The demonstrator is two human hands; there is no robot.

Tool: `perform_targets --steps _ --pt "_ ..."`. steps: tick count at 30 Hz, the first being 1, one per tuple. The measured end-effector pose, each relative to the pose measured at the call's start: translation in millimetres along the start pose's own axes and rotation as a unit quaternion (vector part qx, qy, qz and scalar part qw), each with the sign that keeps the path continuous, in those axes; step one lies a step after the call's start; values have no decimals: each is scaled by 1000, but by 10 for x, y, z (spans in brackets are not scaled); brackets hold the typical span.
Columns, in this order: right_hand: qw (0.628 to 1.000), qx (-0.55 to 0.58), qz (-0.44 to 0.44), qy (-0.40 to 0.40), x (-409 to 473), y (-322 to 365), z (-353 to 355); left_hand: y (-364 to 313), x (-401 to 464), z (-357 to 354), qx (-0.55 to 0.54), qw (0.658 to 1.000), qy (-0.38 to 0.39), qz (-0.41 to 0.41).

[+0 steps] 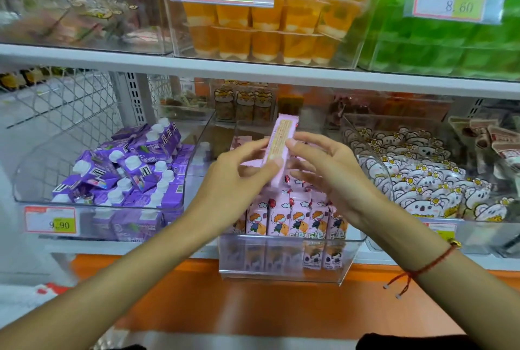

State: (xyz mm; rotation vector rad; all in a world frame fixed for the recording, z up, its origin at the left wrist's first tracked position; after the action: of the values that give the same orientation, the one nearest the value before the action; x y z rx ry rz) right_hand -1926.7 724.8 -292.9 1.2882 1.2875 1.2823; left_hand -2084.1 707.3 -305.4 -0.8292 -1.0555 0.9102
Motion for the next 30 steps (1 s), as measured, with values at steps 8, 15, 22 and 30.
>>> perform_targets --steps 8,15,22,30 --pt "996 29 -70 48 23 -43 50 -69 14 23 -165 971 48 166" --pt "997 -23 22 67 -18 18 46 -94 50 70 -83 991 -19 102" --pt "966 -103 191 137 -94 51 10 -71 54 73 21 998 -10 -51" --pt "957 -152 229 95 -114 44 13 -33 52 58 2 998 -10 -59"
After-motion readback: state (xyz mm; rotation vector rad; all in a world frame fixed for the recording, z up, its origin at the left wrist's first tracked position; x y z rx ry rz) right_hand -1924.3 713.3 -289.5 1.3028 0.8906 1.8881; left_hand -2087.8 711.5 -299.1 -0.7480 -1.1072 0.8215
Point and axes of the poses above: each hand's wrist, its own x-axis towards the middle knuckle, its own z-axis out of the back of the hand, y = z × x, the point moved 2 cm from there along x, towards the middle knuckle, and after that the axes turned 3 degrees about y, right-handed, at the moved point
